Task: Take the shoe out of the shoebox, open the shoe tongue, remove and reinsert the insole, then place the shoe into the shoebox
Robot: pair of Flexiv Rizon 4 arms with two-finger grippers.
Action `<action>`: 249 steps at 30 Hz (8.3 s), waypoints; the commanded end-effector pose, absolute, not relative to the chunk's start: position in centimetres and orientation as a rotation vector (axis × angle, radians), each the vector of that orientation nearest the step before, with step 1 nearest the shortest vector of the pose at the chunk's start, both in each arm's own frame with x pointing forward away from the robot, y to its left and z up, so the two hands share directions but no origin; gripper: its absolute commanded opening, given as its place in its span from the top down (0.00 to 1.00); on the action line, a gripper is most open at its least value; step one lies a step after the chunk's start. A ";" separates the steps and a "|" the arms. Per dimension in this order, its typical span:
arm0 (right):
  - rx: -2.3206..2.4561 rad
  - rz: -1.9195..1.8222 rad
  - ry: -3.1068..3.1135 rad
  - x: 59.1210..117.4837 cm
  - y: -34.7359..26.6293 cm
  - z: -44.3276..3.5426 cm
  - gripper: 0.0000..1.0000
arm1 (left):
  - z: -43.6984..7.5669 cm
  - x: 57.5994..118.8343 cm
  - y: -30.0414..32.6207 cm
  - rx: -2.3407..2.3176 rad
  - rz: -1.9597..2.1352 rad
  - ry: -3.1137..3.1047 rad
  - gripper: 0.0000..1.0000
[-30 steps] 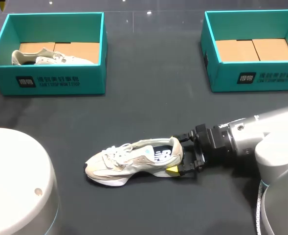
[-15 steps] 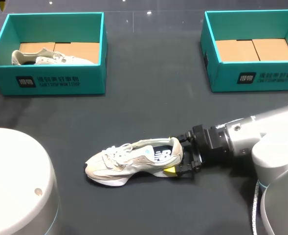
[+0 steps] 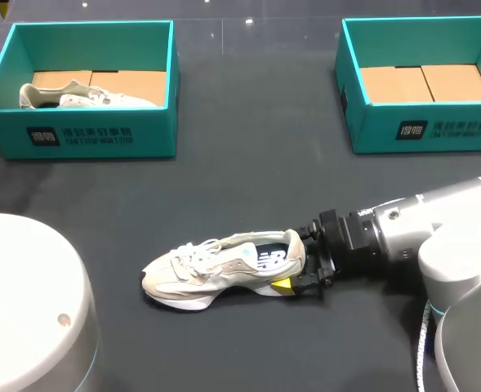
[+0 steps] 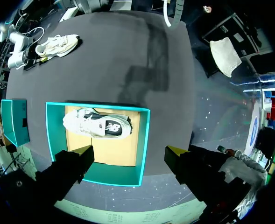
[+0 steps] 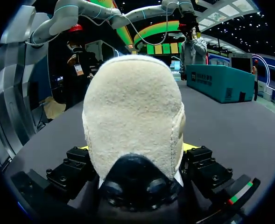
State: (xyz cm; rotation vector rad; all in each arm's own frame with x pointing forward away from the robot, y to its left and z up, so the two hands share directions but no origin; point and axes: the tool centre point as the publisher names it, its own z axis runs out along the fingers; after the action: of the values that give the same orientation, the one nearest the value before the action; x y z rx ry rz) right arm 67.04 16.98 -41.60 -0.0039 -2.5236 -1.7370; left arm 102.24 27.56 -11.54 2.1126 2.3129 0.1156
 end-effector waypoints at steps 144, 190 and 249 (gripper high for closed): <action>-0.102 -1.750 -2.611 67.8 14.8 -41.4 1.00 | -18.4 73.3 3.1 -1.500 0.107 2.851 0.00; -0.102 -1.750 -2.611 67.8 14.8 -41.4 1.00 | -23.7 67.7 -9.8 -2.124 0.267 2.443 0.00; -0.102 -1.750 -2.611 67.8 14.8 -41.4 1.00 | -31.1 66.1 -20.8 -2.327 0.598 1.975 0.02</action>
State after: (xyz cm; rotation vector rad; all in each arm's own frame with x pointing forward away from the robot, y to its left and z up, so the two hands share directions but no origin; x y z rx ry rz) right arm 67.99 14.67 -41.42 -0.1010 -2.6054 -1.7571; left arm 66.32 -19.52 -30.31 2.3407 -2.0177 -0.5567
